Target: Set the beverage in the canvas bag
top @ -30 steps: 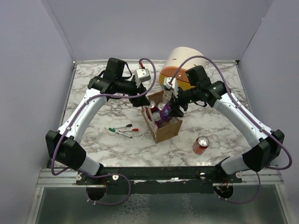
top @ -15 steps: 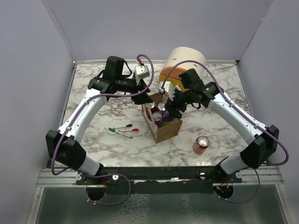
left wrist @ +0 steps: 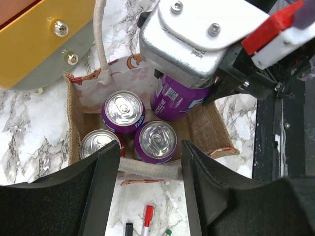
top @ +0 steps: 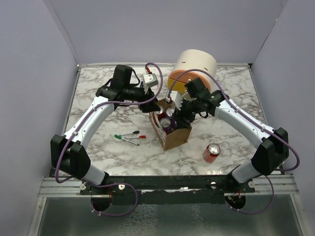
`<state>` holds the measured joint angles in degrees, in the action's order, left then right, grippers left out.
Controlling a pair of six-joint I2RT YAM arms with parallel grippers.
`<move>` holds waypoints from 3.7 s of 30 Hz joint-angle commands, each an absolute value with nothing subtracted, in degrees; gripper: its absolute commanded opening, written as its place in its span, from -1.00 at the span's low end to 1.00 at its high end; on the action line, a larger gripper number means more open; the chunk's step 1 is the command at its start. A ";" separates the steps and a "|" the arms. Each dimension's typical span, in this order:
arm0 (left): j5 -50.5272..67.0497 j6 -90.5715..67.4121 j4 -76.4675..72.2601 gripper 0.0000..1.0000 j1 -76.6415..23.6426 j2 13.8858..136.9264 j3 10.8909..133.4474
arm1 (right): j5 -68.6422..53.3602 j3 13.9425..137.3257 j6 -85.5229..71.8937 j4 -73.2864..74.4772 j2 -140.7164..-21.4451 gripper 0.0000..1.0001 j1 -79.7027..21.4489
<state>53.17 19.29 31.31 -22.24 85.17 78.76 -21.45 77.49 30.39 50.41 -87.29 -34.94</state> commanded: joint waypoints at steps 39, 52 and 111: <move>58.77 31.37 33.98 0.06 -21.99 82.85 71.05 | -15.24 68.71 17.50 34.63 -90.56 -0.75 -35.77; 58.71 32.07 34.01 0.06 -21.97 82.85 70.62 | -17.49 66.35 18.54 32.78 -92.61 -0.66 -35.84; 58.44 34.43 35.36 0.07 -22.15 82.00 69.46 | -20.84 73.90 21.01 37.81 -90.33 0.69 -35.95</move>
<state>57.65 33.19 34.13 -22.24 83.53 70.37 -18.92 69.67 20.21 35.20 -93.67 -35.68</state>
